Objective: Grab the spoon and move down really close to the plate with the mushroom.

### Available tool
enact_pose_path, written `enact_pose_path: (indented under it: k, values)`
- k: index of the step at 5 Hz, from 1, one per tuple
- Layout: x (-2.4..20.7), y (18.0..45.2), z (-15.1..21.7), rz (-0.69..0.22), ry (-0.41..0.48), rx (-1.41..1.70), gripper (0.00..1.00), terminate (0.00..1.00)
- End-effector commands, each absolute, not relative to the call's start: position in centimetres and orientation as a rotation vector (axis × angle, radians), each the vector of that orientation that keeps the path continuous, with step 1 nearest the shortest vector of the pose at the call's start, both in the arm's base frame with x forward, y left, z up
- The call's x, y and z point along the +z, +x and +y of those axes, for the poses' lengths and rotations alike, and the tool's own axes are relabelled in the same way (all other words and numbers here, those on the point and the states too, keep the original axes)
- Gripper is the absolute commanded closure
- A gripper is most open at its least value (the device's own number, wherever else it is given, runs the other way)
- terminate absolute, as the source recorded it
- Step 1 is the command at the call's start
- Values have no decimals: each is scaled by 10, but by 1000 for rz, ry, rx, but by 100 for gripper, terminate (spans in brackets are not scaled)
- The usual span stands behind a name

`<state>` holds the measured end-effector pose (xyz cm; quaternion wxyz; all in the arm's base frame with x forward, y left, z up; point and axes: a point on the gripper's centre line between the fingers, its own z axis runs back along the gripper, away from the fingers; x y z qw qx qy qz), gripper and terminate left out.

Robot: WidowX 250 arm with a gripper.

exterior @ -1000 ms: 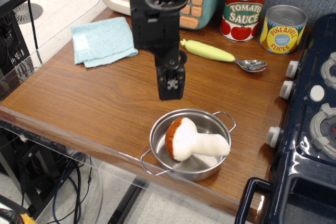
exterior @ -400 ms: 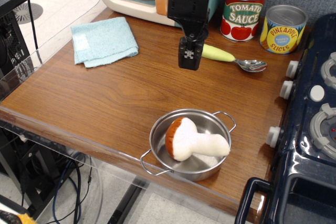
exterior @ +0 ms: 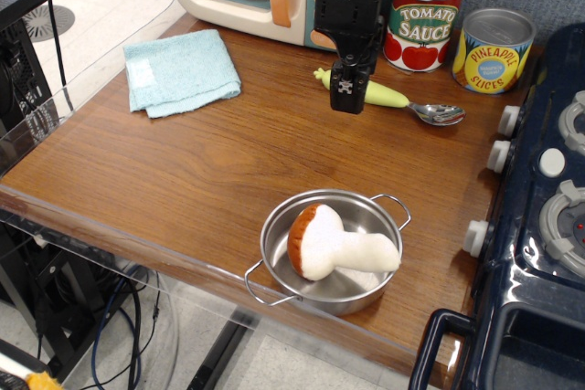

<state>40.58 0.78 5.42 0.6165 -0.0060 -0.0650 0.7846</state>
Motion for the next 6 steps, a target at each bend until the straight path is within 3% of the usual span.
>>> enact_pose_path:
  k: [1, 3, 4, 6]
  values:
    - [57, 441, 11, -152, -62, 1775, 0, 0]
    - [47, 455, 10, -138, -79, 1734, 0, 0]
    - [43, 454, 11, -159, -96, 1734, 100, 0]
    - [46, 449, 5, -151, -100, 1721, 100, 0]
